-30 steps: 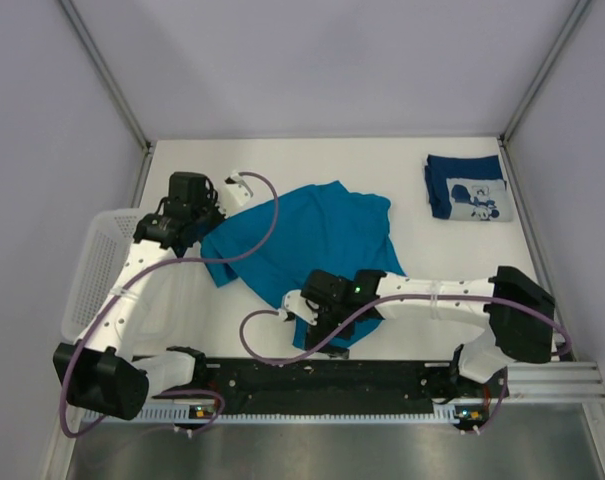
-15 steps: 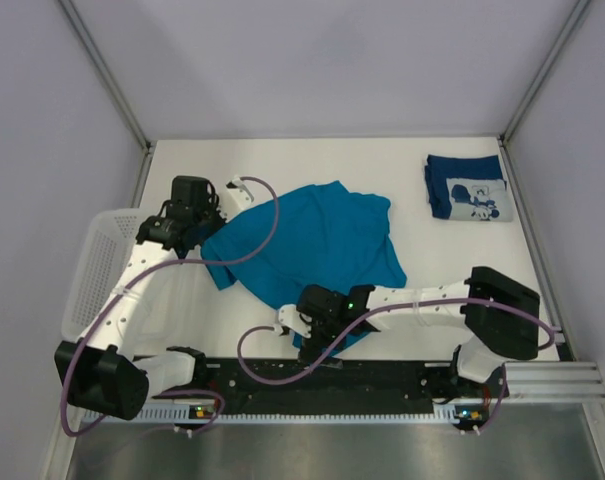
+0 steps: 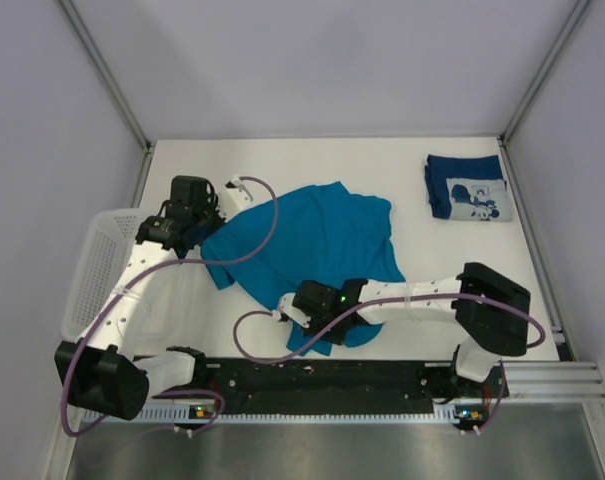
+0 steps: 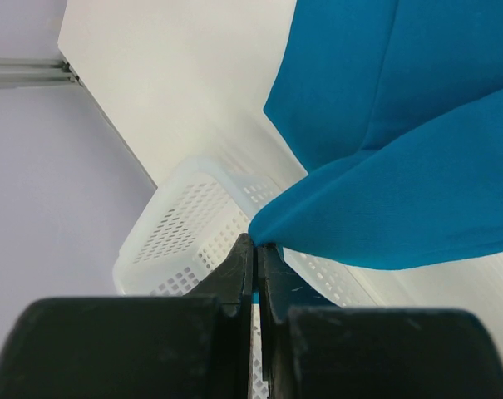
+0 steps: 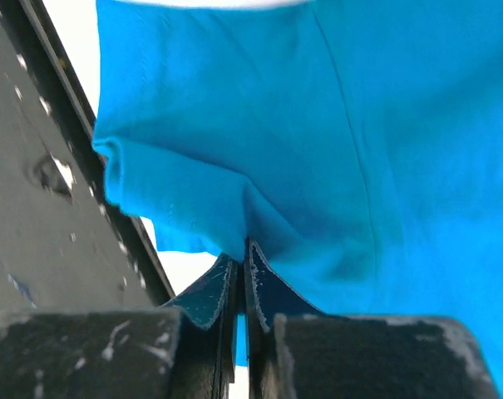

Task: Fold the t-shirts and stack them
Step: Flatten out the tshirt

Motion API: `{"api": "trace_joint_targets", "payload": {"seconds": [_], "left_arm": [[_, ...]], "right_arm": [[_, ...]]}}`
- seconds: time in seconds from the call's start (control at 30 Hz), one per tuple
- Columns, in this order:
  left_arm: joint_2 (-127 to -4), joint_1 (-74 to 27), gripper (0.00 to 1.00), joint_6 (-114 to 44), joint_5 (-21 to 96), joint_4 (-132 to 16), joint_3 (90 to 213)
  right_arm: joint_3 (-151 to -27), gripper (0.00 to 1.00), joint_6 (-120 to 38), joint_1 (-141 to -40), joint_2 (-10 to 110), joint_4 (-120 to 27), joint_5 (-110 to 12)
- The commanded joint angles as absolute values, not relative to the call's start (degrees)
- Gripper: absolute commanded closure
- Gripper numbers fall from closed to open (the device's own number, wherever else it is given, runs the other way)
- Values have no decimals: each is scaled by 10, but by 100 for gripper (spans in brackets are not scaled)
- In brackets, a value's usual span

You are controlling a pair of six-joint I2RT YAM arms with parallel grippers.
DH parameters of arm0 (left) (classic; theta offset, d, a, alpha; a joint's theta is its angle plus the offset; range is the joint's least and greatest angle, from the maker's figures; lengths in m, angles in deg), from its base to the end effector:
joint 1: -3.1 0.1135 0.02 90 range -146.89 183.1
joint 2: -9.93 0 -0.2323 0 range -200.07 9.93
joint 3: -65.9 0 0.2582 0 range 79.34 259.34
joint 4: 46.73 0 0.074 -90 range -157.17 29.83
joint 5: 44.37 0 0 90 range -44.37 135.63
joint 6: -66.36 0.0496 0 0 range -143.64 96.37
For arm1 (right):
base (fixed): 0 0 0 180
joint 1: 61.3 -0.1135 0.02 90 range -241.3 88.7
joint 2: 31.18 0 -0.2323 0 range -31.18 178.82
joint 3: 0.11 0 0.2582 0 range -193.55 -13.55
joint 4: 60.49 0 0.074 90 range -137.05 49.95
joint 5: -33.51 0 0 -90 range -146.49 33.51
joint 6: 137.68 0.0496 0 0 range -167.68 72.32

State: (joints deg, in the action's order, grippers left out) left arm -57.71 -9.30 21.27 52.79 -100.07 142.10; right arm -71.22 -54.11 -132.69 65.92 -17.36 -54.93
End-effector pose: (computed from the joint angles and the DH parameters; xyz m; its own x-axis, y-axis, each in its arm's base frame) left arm 0.2693 -0.0529 0.2800 -0.3978 0.8047 -0.4407 0.5754 0.5930 0.5633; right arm 0.1024 0.3083 0.1154 -0.1899 -0.9146 -0.3570 -0.9779 0.2087 -0.0146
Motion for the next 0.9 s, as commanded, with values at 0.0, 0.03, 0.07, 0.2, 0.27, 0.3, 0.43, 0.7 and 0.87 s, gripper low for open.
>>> {"api": "trace_joint_targets", "payload": {"seconds": [0.0, 0.03, 0.07, 0.2, 0.27, 0.3, 0.43, 0.7, 0.87], "left_arm": [[-563, -89, 100, 213, 526, -988, 1443], [-564, -89, 100, 211, 524, -990, 1448], [-563, -89, 100, 211, 520, -995, 1456], [-556, -90, 100, 198, 482, -1041, 1502], [-544, -92, 100, 196, 441, -1071, 1525], [-537, -94, 100, 190, 428, -1088, 1540], [-509, -96, 100, 168, 383, -1172, 1618], [-449, -96, 100, 170, 319, -1302, 1812], [-473, -96, 100, 172, 309, -1307, 1851]], "right_arm": [[-720, 100, -510, -1286, 553, -94, -586], [-730, 100, -508, -1271, 530, -77, -597], [-742, 100, -509, -1257, 501, -60, -607], [-798, 100, -535, -1186, 388, 7, -634], [-833, 100, -549, -1156, 343, 41, -656], [-853, 100, -554, -1145, 327, 58, -676], [-959, 100, -577, -1132, 268, 130, -761], [-1188, 100, -556, -1132, 194, 184, -802], [-1210, 100, -601, -1131, 225, 162, -843]]}}
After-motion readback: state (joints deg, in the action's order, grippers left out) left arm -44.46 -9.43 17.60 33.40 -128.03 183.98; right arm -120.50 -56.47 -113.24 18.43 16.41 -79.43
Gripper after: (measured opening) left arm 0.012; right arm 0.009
